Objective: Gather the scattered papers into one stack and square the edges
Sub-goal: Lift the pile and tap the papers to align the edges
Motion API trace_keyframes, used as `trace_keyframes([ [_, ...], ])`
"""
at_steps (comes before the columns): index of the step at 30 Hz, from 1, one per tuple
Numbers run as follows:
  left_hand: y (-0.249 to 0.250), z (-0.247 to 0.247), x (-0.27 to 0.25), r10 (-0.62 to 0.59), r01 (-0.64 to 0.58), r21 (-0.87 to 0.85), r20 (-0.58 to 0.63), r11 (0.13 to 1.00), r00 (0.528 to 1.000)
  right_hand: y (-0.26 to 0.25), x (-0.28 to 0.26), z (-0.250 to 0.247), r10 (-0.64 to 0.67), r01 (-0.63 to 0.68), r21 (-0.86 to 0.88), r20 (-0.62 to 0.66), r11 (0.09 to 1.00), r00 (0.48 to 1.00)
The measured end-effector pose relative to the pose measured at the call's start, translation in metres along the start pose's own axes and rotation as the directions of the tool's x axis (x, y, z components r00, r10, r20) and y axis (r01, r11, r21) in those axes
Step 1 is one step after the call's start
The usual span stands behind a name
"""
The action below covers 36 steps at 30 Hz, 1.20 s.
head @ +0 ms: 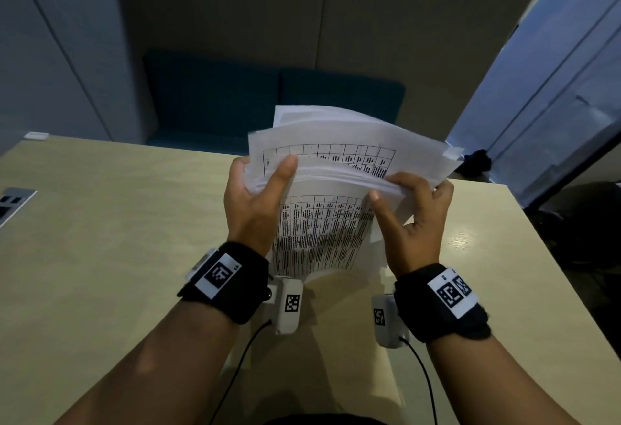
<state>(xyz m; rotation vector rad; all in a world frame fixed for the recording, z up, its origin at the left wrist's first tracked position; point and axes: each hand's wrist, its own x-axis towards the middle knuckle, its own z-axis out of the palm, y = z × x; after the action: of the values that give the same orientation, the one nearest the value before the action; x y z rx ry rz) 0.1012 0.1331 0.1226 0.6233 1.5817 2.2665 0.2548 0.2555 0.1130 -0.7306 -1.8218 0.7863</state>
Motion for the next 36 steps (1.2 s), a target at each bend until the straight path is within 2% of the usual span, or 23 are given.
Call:
trace_keyframes([
  [5, -0.002, -0.002, -0.001, -0.007, 0.007, 0.034, -0.01, 0.999, 1.0, 0.005, -0.003, 0.001, -0.001, 0.0, 0.02, 0.07, 1.0, 0.998],
  [8, 0.002, -0.002, -0.003, 0.007, -0.007, 0.02, -0.01, 1.0, 1.0, 0.007, -0.003, 0.002, -0.01, 0.008, 0.023, 0.07, 1.0, 0.997],
  [13, 0.006, 0.003, 0.0, 0.026, -0.025, 0.014, -0.109, 1.0, 0.994, 0.005, -0.004, 0.003, -0.067, 0.065, 0.027, 0.052, 0.998, 0.996],
  [16, 0.004, 0.001, 0.003, 0.03, -0.026, 0.036, -0.119, 0.999, 0.992, 0.005, -0.006, 0.003, -0.087, 0.087, 0.003, 0.051, 0.996, 0.995],
  [20, 0.0, -0.004, 0.003, 0.034, -0.027, 0.073, -0.106, 0.997, 0.994, 0.006, -0.006, 0.004, -0.019, 0.019, -0.001, 0.11, 1.0, 0.994],
  [22, -0.002, -0.006, 0.002, 0.036, -0.03, 0.069, -0.088, 0.997, 0.995, 0.003, -0.006, 0.005, -0.033, 0.032, 0.015, 0.067, 0.999, 0.997],
  [25, -0.003, -0.007, 0.0, 0.049, -0.045, 0.06, -0.062, 0.997, 0.997, 0.0, 0.0, 0.005, -0.141, 0.141, 0.024, 0.016, 0.99, 0.99],
  [31, -0.004, -0.005, 0.0, 0.082, -0.078, 0.06, -0.067, 0.995, 0.994, -0.005, 0.009, -0.002, -0.187, 0.187, -0.048, 0.0, 0.981, 0.982],
  [36, -0.001, -0.004, 0.0, 0.063, -0.062, 0.022, -0.051, 0.998, 0.997, -0.014, 0.009, 0.0, -0.267, 0.266, -0.025, -0.062, 0.964, 0.962],
])
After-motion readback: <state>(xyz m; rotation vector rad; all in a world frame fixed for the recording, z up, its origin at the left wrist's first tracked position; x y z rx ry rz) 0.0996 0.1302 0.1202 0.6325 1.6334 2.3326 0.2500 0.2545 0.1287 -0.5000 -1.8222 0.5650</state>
